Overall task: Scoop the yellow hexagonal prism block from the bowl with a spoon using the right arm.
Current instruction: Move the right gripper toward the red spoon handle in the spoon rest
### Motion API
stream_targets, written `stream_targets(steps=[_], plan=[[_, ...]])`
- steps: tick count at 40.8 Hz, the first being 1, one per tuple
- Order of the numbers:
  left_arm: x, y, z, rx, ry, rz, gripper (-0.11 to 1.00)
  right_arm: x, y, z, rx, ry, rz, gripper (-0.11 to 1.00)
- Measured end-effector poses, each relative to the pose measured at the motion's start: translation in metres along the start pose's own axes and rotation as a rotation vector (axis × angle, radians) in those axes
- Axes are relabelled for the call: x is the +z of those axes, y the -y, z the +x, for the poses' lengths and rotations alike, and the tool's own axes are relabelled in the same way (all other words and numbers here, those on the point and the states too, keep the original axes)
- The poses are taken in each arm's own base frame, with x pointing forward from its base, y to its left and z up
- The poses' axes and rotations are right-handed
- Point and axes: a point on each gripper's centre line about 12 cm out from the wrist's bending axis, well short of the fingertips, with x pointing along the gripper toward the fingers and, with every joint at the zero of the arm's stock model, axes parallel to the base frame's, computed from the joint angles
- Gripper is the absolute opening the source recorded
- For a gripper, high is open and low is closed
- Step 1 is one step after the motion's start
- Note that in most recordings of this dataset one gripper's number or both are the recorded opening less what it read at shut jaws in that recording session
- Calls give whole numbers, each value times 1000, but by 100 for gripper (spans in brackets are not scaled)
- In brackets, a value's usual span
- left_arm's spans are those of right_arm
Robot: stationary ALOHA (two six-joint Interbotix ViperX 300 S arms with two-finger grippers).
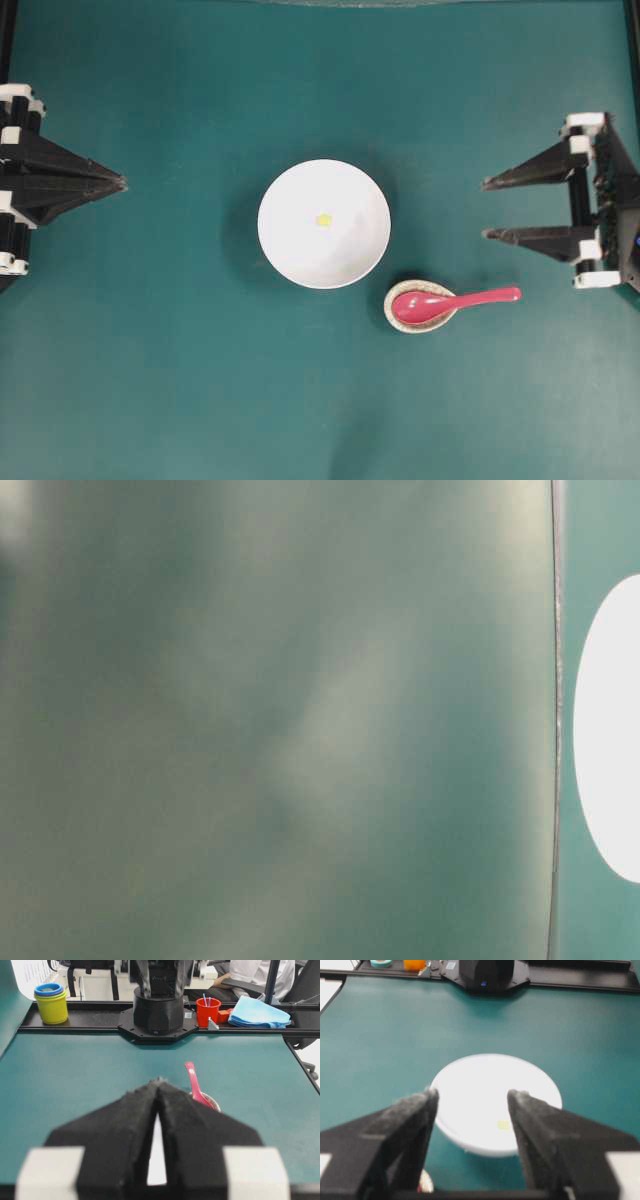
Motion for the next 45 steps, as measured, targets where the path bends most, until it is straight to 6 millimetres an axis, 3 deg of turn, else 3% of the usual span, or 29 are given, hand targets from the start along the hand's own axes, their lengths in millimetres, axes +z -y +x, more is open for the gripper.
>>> stream_targets(steps=[15,45], plan=[[0,0,0,0,0,0,4,-55,-11,-6,36,10,104,61],[-3,0,0,0,-21,1,4,-120,-36,6,86,-118,125,61]])
